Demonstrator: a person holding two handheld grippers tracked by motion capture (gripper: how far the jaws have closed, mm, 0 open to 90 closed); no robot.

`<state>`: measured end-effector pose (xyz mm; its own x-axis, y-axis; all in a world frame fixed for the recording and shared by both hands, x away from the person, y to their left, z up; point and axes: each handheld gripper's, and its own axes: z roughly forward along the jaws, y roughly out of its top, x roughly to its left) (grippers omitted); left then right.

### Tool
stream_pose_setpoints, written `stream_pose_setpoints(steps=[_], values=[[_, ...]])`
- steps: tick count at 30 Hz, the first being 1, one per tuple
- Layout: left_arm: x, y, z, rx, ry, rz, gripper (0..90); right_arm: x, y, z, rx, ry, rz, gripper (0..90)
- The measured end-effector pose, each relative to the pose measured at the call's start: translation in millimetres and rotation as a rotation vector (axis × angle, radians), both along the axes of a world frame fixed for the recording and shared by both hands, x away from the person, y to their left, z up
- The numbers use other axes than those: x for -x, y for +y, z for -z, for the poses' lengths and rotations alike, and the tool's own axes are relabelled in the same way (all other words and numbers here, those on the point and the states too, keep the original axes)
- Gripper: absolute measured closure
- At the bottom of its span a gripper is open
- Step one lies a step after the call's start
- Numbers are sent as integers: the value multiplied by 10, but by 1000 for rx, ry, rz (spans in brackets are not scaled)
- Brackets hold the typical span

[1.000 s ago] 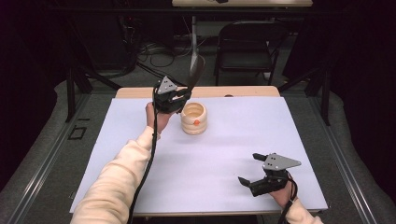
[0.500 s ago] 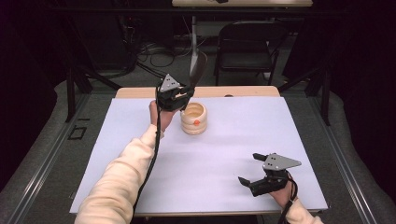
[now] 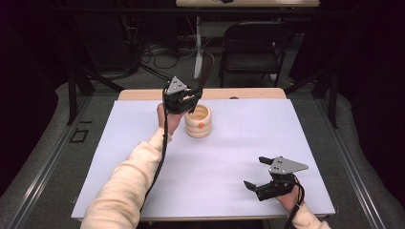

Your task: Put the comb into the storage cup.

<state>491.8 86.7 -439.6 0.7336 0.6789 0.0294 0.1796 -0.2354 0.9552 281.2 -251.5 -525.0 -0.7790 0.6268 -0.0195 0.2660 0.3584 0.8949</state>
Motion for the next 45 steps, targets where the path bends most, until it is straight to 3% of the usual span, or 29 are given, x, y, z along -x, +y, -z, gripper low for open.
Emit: stream_pose_setpoints(steps=[10,21,28,39,45], values=[[-34,-25,77,14,6,-7,721,2,-3,-2,-2,-4,0,0],[-81,-16,207,28,43,16,721,6,7,-2,-1,-4,-4,0],[-113,-16,298,35,64,5,722,6,10,-1,-1,0,-4,0],[-93,-30,381,-6,77,18,722,5,10,3,-2,2,-5,0],[-89,-12,423,-6,87,23,722,2,13,5,0,0,-7,0]])
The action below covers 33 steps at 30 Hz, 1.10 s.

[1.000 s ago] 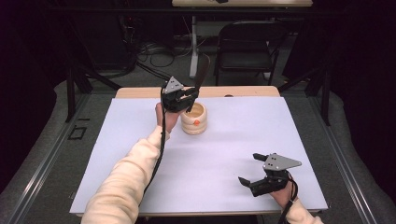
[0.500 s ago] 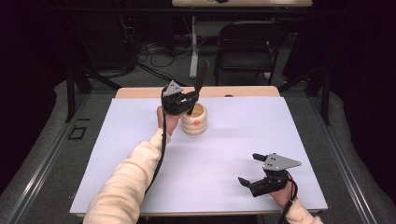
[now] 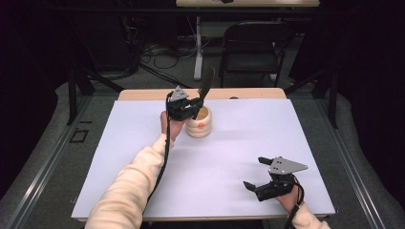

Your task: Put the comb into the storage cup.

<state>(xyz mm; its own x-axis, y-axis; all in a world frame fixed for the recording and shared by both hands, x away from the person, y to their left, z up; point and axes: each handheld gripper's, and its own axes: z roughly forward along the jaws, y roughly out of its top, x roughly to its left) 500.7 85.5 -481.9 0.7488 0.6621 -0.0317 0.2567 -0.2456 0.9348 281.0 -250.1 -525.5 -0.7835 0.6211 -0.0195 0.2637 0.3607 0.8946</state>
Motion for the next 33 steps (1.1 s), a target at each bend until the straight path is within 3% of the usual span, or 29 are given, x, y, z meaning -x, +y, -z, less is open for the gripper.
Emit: stream_pose_setpoints(steps=[4,11,33], values=[[3,7,26,7,16,2,722,1,5,1,3,-1,-2,0],[11,0,72,-27,31,22,721,0,8,3,5,2,-2,0],[1,-3,182,-67,69,29,720,-2,16,11,12,10,-9,0]])
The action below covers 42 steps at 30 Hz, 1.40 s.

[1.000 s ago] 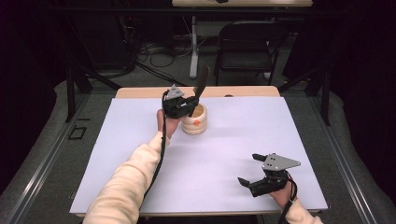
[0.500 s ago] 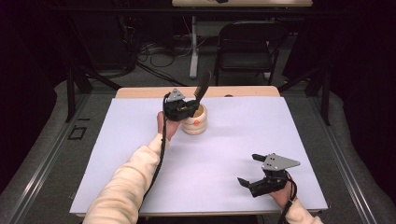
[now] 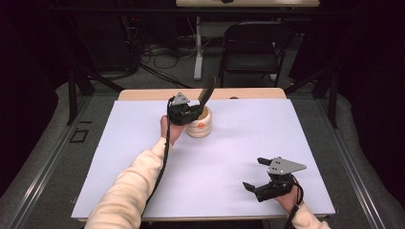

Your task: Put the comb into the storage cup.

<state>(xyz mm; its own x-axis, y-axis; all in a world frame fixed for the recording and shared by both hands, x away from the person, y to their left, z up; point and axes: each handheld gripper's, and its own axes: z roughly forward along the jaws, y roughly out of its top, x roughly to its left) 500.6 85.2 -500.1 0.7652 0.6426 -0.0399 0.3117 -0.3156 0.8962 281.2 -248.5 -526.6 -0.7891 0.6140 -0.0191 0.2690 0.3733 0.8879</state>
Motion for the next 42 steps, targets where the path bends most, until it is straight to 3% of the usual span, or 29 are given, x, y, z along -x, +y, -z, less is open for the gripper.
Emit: stream_pose_setpoints(steps=[10,22,29,42], values=[[2,-25,-1,-25,-6,0,721,-4,1,4,3,3,-1,0],[-10,-31,22,-21,0,-12,721,-3,-4,2,1,2,4,0],[-13,-51,23,-44,-8,-18,719,-3,-7,1,1,1,4,0],[-41,-66,67,-17,-15,-58,719,-5,-6,3,2,2,5,0]])
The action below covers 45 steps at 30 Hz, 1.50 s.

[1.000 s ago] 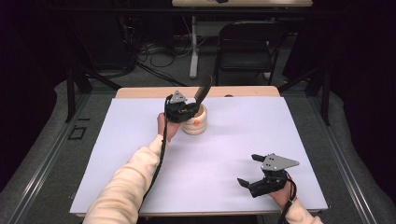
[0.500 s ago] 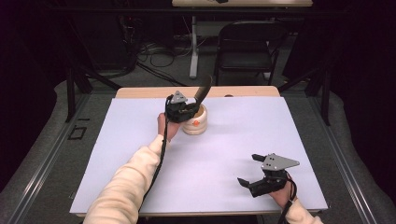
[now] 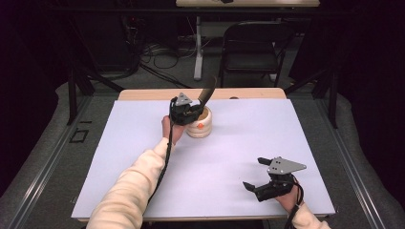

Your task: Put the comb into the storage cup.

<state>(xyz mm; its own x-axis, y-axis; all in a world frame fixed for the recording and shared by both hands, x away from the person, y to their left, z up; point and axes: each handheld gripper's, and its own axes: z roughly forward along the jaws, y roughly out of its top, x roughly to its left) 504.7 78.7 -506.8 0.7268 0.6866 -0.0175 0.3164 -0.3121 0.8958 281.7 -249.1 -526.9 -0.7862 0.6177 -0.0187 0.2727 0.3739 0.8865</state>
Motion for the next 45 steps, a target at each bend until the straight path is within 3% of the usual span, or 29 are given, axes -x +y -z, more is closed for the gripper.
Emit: stream_pose_setpoints(steps=[12,23,33,45], values=[[7,-23,31,5,4,10,706,3,-3,-3,1,-2,-2,0],[53,89,-62,37,22,12,447,3,-2,-4,-1,-2,0,0],[151,159,-222,-10,17,22,247,1,3,-3,1,-2,-1,0],[270,261,-378,-94,10,11,105,2,2,-5,0,-2,-1,0]])
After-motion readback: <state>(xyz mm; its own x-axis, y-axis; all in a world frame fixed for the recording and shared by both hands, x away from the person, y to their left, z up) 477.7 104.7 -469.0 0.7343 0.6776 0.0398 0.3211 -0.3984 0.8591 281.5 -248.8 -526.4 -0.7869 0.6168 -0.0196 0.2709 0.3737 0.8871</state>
